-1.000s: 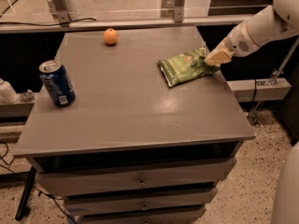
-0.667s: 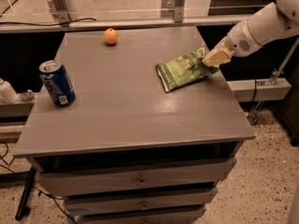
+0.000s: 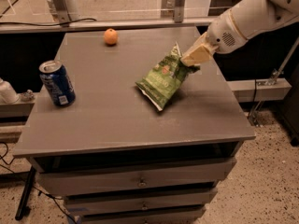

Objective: Move green jalapeno chip bag near pepsi can

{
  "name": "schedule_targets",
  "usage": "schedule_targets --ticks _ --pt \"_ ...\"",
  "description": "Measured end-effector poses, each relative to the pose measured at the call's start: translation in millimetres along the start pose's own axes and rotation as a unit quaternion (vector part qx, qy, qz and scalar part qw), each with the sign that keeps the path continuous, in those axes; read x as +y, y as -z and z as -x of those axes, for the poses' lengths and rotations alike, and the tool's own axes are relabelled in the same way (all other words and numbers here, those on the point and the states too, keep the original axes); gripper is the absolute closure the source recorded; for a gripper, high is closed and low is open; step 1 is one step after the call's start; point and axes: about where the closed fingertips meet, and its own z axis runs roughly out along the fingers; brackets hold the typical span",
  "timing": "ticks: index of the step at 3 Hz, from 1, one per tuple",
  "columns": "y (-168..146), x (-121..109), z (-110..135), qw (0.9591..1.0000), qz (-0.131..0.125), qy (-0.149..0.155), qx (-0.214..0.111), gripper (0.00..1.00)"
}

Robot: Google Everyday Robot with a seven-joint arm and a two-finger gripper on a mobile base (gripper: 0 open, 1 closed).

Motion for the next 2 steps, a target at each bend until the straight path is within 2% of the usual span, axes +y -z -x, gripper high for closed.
schedule_targets --ticks 1,2 --pt "-13.7 22.4 31.5 1.0 0.001 0.0 0.0 1.0" --pt "-23.7 27.3 59.4 0.9999 -0.009 -0.012 -0.006 1.0"
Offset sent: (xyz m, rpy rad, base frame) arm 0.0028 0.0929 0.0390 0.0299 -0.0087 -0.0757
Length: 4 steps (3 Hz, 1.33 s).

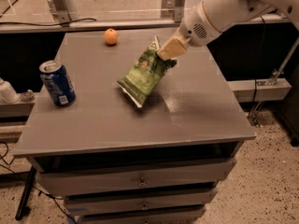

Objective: Move green jalapeno chip bag near pepsi can

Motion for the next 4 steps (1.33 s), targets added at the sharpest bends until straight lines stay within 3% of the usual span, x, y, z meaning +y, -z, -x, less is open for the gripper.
schedule_targets --ticks 2,4 --pt "-30.8 19.0 43.3 0.9999 0.008 0.003 -0.012 1.0" --pt "-62.2 47.8 89.8 0.9987 0.022 0.027 -0.038 1.0"
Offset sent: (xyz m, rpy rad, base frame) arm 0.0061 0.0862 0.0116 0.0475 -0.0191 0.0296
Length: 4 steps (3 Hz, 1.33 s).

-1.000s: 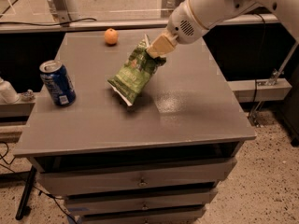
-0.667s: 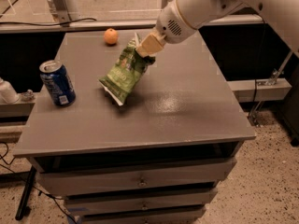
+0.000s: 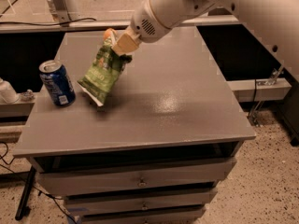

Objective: Move green jalapeno chip bag near pepsi can

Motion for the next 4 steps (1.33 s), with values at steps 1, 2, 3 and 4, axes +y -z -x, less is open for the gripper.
schedule_targets --ticks 1,2,3,4 --pt "-17.3 14.7 15.8 0.9998 0.014 0.014 -0.008 1.0" --pt "-30.4 29.3 25.7 0.9992 0.026 0.03 -0.007 0.82" --pt "-36.9 33.4 28.4 0.9987 0.028 0.043 -0.004 0.59" --pt "-41.6 33.7 26.1 0.9985 0.028 0.047 0.0 0.35"
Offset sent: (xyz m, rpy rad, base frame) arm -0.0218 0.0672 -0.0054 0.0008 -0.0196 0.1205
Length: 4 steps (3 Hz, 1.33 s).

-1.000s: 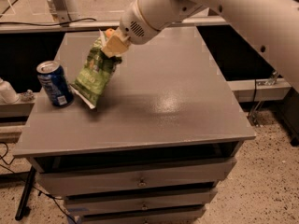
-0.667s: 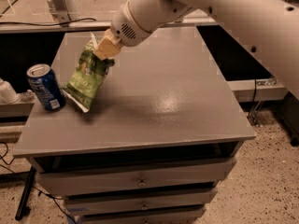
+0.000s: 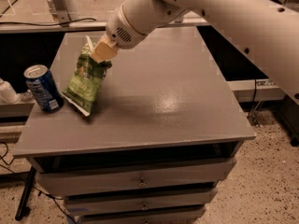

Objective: Move green jalapeno chip bag near pepsi can

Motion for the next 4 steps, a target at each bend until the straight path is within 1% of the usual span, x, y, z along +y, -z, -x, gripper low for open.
schedule_targets --ticks 1,2,3,4 --pt "-2.6 -0.2 -1.8 1.0 0.0 0.002 0.003 0.13" --pt "-4.0 -0.4 -2.8 1.0 0.0 0.003 0.004 0.0" --pt "-4.1 -0.4 -3.0 1.0 0.0 0.003 0.004 0.0" --pt "42.1 -14.8 -32.6 0.9999 -0.013 0.0 0.001 0.0"
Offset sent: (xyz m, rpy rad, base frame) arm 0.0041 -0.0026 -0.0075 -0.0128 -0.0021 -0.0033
